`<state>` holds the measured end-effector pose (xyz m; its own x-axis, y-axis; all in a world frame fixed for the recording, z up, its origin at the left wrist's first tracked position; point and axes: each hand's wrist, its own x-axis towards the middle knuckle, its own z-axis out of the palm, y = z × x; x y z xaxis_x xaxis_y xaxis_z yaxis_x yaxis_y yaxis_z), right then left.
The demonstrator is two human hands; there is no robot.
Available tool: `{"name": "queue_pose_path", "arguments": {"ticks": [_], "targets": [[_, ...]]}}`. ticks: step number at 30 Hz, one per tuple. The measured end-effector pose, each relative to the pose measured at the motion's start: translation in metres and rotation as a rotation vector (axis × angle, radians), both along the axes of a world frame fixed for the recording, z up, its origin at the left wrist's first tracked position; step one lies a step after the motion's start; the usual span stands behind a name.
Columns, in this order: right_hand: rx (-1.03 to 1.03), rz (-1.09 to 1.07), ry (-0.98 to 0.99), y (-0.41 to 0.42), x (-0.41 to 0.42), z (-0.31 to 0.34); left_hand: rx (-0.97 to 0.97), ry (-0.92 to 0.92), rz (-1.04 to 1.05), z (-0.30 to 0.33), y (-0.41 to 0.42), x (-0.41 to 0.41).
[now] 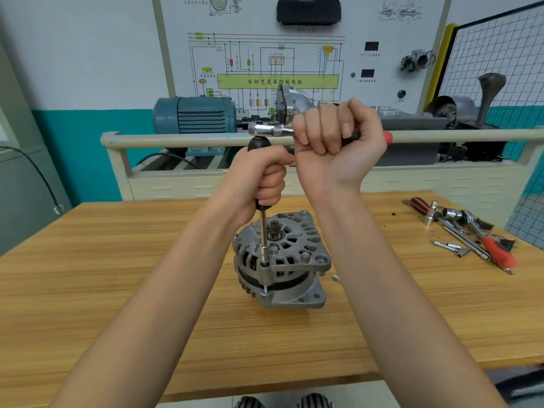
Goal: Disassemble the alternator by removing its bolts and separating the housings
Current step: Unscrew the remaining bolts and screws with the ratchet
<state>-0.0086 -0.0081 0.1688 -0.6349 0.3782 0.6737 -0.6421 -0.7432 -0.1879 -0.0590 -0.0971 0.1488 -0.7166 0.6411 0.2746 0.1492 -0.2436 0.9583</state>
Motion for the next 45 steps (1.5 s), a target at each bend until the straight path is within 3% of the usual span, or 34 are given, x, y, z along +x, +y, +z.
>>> {"name": "queue_pose_path", "arguments": {"ticks": [2, 5, 7, 9, 11, 16, 19, 21, 24, 30, 32, 34, 36, 41, 43, 45], "targets": [[0.163, -0.222, 0.086, -0.012, 0.004, -0.003, -0.011, 0.067, 0.18, -0.002, 0.004, 0.004], [0.424, -0.736, 0.24, -0.034, 0.008, -0.009, 0.02, 0.479, 0.496, -0.003, 0.012, 0.014], [0.544, -0.914, 0.291, -0.043, 0.01, -0.013, 0.187, 0.523, 0.421, -0.004, 0.023, 0.025], [0.522, -0.894, 0.292, -0.042, 0.01, -0.013, 0.248, 0.278, 0.43, -0.004, 0.022, 0.024], [0.399, -0.69, 0.266, -0.032, 0.009, -0.009, 0.179, 0.06, 0.457, -0.006, 0.016, 0.013], [0.037, 0.046, -0.009, 0.004, 0.0, 0.004, 0.074, 0.052, -0.004, -0.001, -0.004, -0.001], [-0.176, 0.236, -0.1, 0.012, -0.009, 0.004, 0.027, 0.041, -0.215, -0.001, -0.007, -0.006], [-0.191, 0.199, -0.099, 0.011, -0.008, 0.004, 0.031, -0.013, -0.221, -0.001, -0.004, -0.005], [-0.042, 0.029, -0.031, 0.003, -0.003, 0.001, 0.057, -0.041, -0.065, -0.002, 0.001, -0.004], [0.408, -0.689, 0.223, -0.034, 0.006, -0.007, 0.183, 0.028, 0.509, -0.005, 0.015, 0.009], [0.479, -0.808, 0.25, -0.039, 0.007, -0.009, 0.221, 0.085, 0.608, -0.006, 0.017, 0.011], [0.431, -0.687, 0.253, -0.036, 0.007, -0.007, 0.244, 0.074, 0.601, -0.008, 0.017, 0.01], [0.321, -0.408, 0.206, -0.026, 0.006, -0.002, 0.226, 0.036, 0.503, -0.009, 0.014, 0.009], [0.007, 0.125, -0.052, 0.004, -0.006, 0.008, 0.099, 0.042, -0.005, -0.004, -0.006, -0.003], [-0.116, 0.236, -0.093, 0.009, -0.011, 0.007, 0.042, 0.045, -0.21, -0.002, -0.011, -0.007], [-0.163, 0.243, -0.09, 0.011, -0.011, 0.006, 0.042, 0.03, -0.244, -0.002, -0.009, -0.006]]}}
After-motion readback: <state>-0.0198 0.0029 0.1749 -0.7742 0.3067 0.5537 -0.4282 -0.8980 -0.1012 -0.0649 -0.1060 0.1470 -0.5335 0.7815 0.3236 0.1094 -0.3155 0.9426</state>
